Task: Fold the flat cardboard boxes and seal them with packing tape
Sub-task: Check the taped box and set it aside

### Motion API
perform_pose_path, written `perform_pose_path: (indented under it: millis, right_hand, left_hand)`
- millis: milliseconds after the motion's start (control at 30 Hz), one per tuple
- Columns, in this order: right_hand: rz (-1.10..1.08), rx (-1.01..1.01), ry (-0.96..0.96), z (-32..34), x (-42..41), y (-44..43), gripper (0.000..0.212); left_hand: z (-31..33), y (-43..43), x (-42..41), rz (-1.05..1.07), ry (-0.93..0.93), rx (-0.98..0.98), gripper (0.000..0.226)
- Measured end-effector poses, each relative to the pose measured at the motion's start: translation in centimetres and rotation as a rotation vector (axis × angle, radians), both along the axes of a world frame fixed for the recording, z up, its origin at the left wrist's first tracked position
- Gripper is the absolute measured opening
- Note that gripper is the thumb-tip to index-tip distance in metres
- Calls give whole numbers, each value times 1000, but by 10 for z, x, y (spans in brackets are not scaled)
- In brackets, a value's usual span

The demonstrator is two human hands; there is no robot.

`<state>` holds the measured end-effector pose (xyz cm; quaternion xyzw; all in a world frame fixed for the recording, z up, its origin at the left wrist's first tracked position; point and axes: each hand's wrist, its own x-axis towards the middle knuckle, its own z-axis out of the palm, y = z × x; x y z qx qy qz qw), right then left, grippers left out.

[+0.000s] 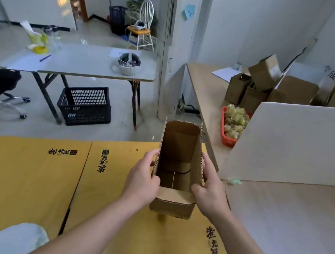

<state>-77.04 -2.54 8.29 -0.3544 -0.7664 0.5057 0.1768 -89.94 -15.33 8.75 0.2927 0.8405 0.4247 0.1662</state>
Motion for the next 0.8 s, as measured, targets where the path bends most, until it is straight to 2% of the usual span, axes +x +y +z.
perform_pose_path:
  millis: [267,367,467,800]
  right_hand:
    - [40,64,-45,-20,-29,113,97]
    - [47,28,-162,-28,-45,139,83]
    - [26,-36,-242,-43,-53,148,67]
    - [-101,21,-178,-49,-61,160,67]
  left_hand:
    - [-17,99,-11,85,0,25,74]
    - [-30,127,-18,98,3,-14,80]
    - [-43,143,-16,48,-15,-126,84]
    - [-49,166,-13,42,-3,-195,85]
